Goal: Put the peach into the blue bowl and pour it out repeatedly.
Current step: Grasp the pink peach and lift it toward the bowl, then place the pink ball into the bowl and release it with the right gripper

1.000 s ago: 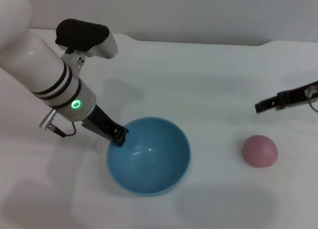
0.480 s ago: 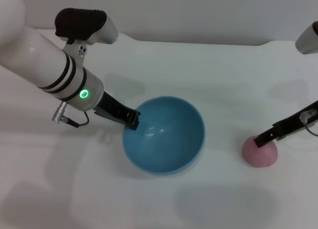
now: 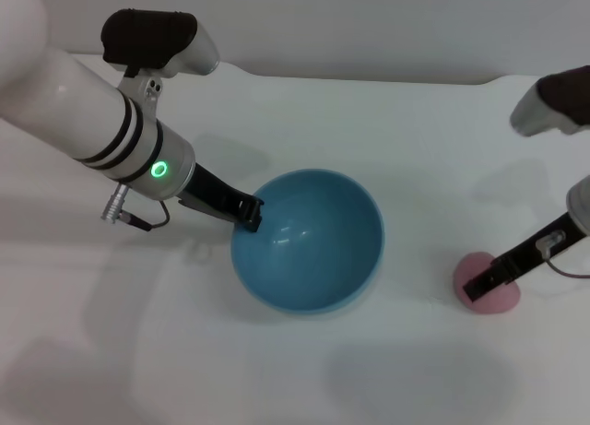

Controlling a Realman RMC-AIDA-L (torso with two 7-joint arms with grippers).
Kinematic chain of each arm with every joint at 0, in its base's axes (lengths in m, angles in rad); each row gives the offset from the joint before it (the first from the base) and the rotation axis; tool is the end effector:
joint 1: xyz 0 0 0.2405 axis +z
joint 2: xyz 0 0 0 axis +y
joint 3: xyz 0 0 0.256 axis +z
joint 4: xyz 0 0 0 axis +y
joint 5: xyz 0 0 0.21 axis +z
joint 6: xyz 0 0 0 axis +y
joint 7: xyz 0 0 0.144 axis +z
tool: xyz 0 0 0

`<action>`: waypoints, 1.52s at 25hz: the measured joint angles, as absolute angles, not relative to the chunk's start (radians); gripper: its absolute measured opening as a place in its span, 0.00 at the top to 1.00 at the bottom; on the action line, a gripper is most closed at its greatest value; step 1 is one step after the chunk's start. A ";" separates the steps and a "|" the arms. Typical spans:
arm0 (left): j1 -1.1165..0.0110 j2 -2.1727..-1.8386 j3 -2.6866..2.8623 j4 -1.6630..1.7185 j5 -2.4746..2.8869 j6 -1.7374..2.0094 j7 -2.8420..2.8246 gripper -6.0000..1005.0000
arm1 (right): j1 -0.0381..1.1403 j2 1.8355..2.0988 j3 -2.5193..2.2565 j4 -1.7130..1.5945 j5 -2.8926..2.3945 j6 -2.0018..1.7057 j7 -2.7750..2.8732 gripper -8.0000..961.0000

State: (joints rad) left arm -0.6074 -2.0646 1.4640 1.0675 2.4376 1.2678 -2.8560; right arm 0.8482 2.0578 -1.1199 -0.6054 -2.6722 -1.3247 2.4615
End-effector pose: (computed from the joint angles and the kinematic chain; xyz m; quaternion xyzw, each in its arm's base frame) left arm -0.2099 0.3646 -0.0440 -0.8390 -0.5058 0.0926 0.1779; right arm 0.2506 0.3762 -0.0428 -0.8610 0.4533 -0.1995 0.1158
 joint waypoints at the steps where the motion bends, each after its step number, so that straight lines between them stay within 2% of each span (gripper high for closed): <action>1: -0.607 -2.065 1.464 1.068 2.438 1.268 -2.856 1.00 | 0.851 2.060 -1.131 -0.606 -2.679 -1.325 2.461 0.28; 9: -0.610 -2.064 1.464 1.068 2.432 1.264 -2.862 1.00 | 0.824 2.061 -1.143 -0.677 -2.679 -1.320 2.454 0.28; 15: -0.609 -2.063 1.463 1.068 2.431 1.249 -2.864 1.00 | 0.799 2.063 -1.140 -0.721 -2.677 -1.326 2.427 0.54; 16: -0.609 -2.063 1.464 1.068 2.431 1.248 -2.864 1.00 | 0.786 2.063 -1.122 -0.752 -2.662 -1.342 2.414 0.75; 29: -0.613 -2.063 1.482 1.036 2.433 1.249 -2.864 1.00 | 0.713 2.064 -0.977 -1.063 -2.112 -1.592 2.136 0.85; 38: -0.636 -2.066 1.509 1.031 2.433 1.247 -2.865 1.00 | 0.763 2.065 -1.130 -0.971 -2.123 -1.569 2.086 0.89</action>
State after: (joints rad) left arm -0.6360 -2.0659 1.5091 1.0308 2.4332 1.2470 -2.8651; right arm 0.7630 2.0653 -1.1301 -0.9708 -2.1225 -1.5688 2.0860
